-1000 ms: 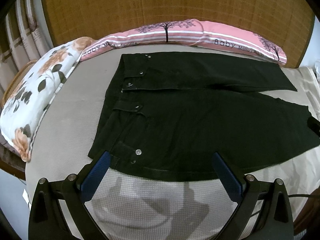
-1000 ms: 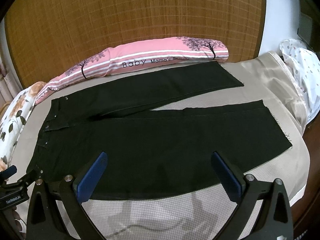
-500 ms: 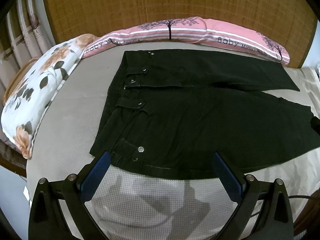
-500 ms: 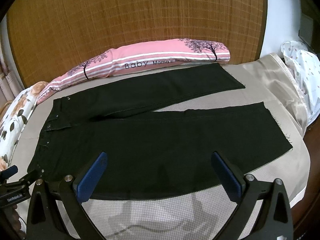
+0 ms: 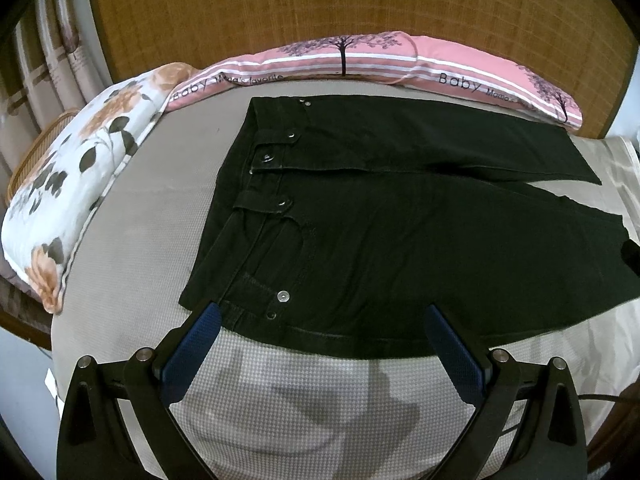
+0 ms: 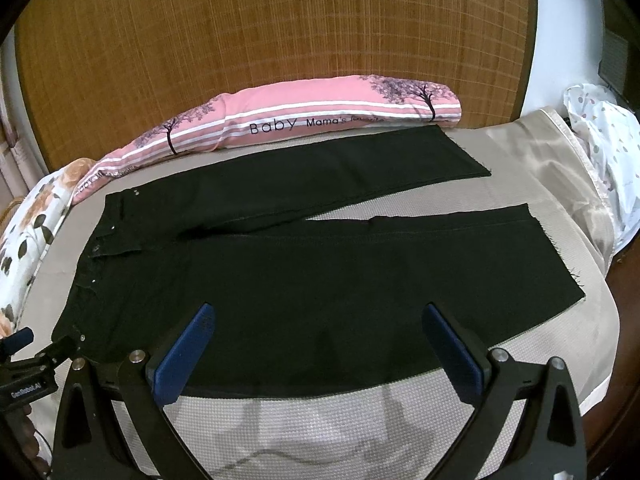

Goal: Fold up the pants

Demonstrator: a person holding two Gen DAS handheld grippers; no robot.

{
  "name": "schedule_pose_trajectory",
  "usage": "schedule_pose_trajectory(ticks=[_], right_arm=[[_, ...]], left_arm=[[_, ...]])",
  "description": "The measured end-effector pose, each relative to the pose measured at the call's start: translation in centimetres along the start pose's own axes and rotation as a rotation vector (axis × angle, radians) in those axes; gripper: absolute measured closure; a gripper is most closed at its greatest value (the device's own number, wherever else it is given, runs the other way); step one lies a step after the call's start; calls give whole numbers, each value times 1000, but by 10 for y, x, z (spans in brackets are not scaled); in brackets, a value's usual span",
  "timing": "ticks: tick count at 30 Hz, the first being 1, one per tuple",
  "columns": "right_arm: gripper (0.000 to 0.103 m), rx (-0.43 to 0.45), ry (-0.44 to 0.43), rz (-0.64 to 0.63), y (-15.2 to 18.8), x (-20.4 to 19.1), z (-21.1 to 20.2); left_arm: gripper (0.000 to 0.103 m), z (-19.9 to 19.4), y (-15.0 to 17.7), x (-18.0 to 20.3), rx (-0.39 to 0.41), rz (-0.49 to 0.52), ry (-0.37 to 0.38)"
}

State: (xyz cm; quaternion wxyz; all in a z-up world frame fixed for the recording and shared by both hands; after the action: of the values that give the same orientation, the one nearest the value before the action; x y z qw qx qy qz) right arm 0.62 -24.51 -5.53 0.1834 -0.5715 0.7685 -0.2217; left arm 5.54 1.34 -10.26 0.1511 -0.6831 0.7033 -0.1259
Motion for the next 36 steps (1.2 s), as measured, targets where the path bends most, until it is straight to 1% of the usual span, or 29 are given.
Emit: schedule_pose_trajectory(ticks=[21, 30, 33, 36], right_arm=[[0, -11, 3, 6, 0, 5, 6], [0, -37, 10, 13, -2, 8, 16], [0, -51, 18, 11, -5, 9, 22], [0, -64, 15, 14, -10, 9, 30]], left_arm=[[2, 1, -3, -1, 2, -1, 4], [2, 9, -26, -14, 10, -28, 13], [2, 16, -37, -22, -10, -50, 44], [2, 19, -50, -32, -10, -71, 61]])
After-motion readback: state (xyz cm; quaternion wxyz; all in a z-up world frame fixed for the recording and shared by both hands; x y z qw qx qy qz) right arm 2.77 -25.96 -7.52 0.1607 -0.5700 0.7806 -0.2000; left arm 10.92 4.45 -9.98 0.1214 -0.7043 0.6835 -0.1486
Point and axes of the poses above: each gripper's, at about its wrist camera, not at the fingertips, and z roughly the way its jaws point, x to its right, y to its underside, the point moved 9 cm from there along z, roughly the way its jaws point, and after that the axes turned 10 degrees about -x, right-handed, at the moved point
